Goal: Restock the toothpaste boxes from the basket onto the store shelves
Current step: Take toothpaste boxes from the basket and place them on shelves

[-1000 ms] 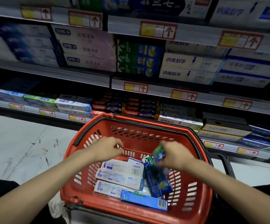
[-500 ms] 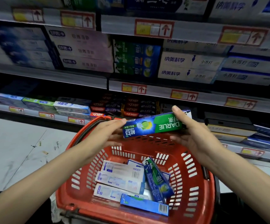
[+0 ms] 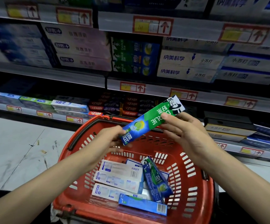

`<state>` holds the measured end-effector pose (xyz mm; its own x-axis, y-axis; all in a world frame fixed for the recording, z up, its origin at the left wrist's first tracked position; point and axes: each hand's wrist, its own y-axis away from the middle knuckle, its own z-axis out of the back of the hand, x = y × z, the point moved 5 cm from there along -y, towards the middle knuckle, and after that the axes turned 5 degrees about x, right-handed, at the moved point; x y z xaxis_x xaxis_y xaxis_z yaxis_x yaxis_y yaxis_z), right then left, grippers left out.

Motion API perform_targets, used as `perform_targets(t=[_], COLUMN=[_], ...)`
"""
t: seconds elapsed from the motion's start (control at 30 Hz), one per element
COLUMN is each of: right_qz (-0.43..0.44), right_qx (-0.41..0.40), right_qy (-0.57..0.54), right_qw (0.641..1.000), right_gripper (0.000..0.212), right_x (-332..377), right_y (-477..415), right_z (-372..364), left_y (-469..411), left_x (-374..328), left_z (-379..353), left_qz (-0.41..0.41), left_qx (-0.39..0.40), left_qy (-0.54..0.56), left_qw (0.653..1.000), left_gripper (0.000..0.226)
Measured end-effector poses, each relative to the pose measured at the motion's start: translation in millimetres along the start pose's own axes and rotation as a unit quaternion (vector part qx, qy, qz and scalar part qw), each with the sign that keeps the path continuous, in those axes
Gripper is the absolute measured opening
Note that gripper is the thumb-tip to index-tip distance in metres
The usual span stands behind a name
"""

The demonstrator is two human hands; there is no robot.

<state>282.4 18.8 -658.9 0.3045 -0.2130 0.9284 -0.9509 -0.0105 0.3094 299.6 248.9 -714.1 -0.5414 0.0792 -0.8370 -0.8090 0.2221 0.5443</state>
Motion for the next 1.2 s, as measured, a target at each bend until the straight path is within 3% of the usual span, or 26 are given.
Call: perform_targets(t=[0.07,0.13,0.3,0.43,0.53,0.67,0.8,0.93,1.03,1.2], right_qz=[0.03,0.07,0.133,0.167,0.17,0.096,0.037,-0.006,-0.023,-0.002], right_qx=[-0.022,-0.043,-0.041,0.031,0.079,0.06,-0.036,-0.097,-0.088,-0.07], right_qy=[0.048,0.137,0.339,0.372,0.407,0.363,0.31,0.167,0.069,0.031], right_qw=[0.998,0.987,0.93,0.912,0.894,0.925,0.949,0.981,0.993,0.997], right_gripper=[0.025,0.028,0.04,0.035,0.03,0.041,0.033,0.031,0.035,0.031], right_x=[0.2,0.5,-9.3,-14.2,-19.5,-25.7,-11.2,-3.9,-1.5,3.5], right_y=[0.8,1.8,2.5,2.4,4.3,-2.8,-6.2,-5.9,-5.2,-1.6], right_z=[1.4,2.0,-4.6,-15.8,-24.1,-15.3,11.2,24.3,24.4,19.9], left_y=[-1.5,1.6,11.9,19.2,15.5,8.9,-0.5,2.6,4.6,7.1], left_x=[-0.9,-5.8,-28.9,-38.0,-36.2,-35.6,-24.3,-25.1,-24.4,-25.1], left_z=[2.0,3.2,-7.4,-19.5,-20.6,-8.0,17.2,20.1,19.9,19.6], left_qz=[-0.031,-0.075,-0.168,-0.238,-0.269,-0.229,-0.136,-0.12,-0.117,-0.123], left_qx=[-0.015,-0.022,0.011,0.04,0.04,-0.016,-0.054,-0.033,-0.022,-0.001], left_qy=[-0.154,-0.224,-0.189,-0.194,-0.265,-0.183,0.005,0.12,0.18,0.194], left_qw=[0.988,0.971,0.967,0.951,0.925,0.956,0.989,0.985,0.976,0.973], left_gripper=[0.025,0.029,0.038,0.051,0.041,0.027,0.04,0.045,0.061,0.031])
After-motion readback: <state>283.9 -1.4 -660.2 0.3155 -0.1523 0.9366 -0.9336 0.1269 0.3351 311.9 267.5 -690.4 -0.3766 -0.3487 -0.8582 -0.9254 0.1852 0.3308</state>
